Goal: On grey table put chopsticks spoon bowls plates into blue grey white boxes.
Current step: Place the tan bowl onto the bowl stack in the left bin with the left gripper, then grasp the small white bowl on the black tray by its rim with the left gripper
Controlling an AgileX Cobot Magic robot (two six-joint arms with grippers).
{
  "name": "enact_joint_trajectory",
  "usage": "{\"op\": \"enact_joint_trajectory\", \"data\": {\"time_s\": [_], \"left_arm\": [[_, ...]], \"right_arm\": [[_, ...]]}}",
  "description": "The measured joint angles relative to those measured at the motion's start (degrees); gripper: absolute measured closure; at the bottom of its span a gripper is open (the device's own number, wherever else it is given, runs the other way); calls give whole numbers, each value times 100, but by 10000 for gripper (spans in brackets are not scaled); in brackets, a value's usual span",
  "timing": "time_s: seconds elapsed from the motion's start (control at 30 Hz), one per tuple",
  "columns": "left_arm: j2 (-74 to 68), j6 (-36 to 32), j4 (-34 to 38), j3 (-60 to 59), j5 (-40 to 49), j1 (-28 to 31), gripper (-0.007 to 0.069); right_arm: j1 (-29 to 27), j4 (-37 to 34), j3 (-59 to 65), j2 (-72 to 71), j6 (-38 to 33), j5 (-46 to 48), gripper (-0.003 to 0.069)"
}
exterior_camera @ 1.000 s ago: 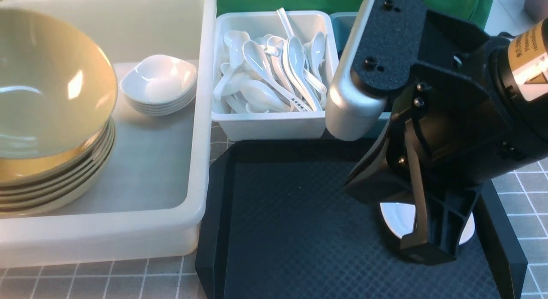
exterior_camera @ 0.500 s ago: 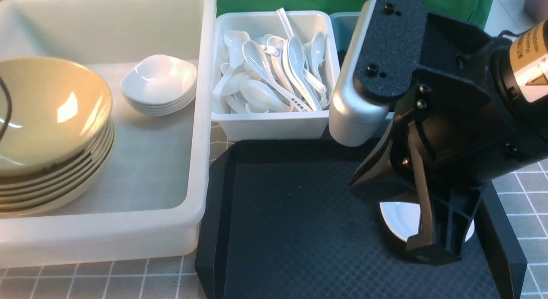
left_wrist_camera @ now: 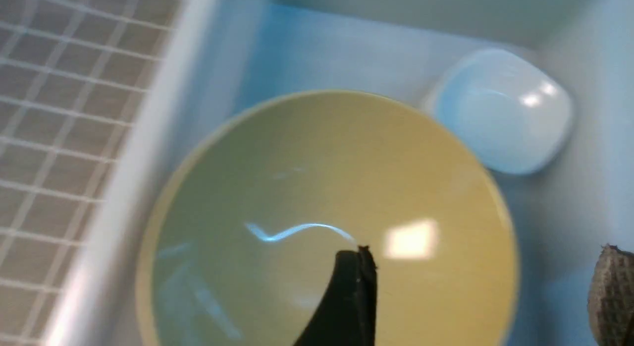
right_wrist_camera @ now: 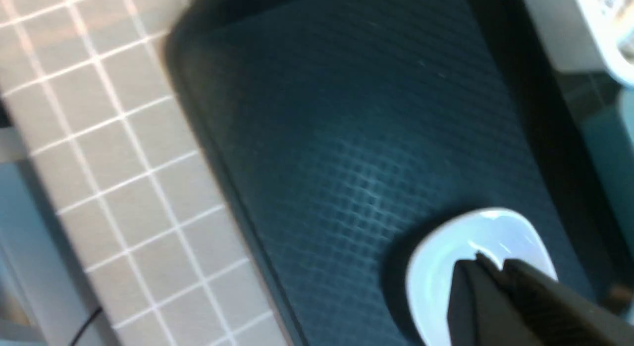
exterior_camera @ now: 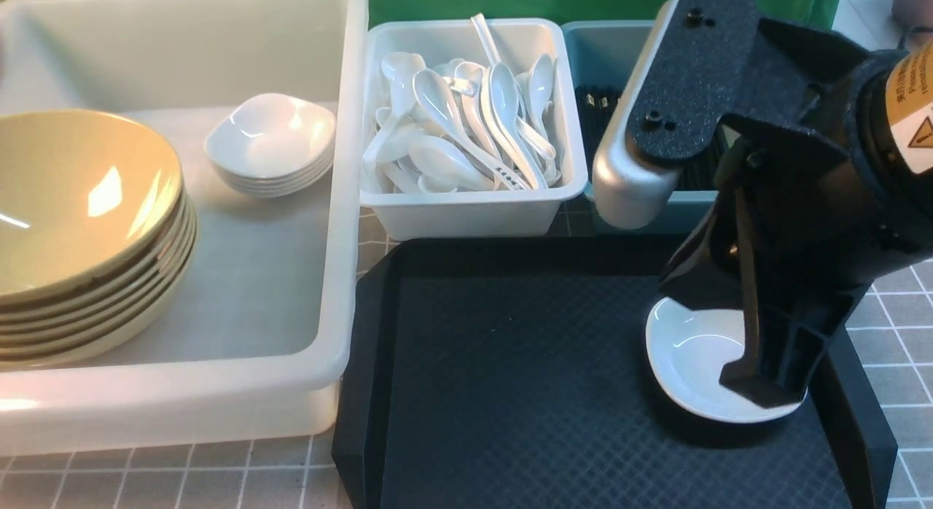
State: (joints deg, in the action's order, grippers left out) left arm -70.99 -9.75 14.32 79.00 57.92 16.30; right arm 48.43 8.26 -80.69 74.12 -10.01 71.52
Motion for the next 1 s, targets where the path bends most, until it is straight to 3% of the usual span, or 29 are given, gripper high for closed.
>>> {"op": "enact_joint_trajectory", "data": {"time_s": [0.13, 0.23, 0.27, 0.33, 0.5, 0.73, 1.0], "left_arm": [[-124, 57, 4, 5, 262, -1580, 109], [-485, 248, 6, 5, 267, -2885, 123], [-517, 275, 6, 5, 251, -2968, 124], [-1001, 326, 6, 5, 76, -3951, 128], [-2027, 354, 40, 5, -596, -5302, 129], [-3333, 406, 73, 146, -2037, -6319, 129], [-4607, 642, 104, 1181, -2706, -6446, 129]], "right_arm": [[-256, 101, 293, -216, 190, -28, 568], [-710, 135, 891, -613, 318, -28, 568], [-784, 135, 987, -641, 326, -23, 568], [-1267, 160, 1560, -1029, 453, -22, 568], [-2193, 76, 2477, -2018, 548, 6, 568], [-2700, -64, 3177, -3355, 568, 38, 568], [-2724, -275, 3497, -3750, 568, 64, 566]]}}
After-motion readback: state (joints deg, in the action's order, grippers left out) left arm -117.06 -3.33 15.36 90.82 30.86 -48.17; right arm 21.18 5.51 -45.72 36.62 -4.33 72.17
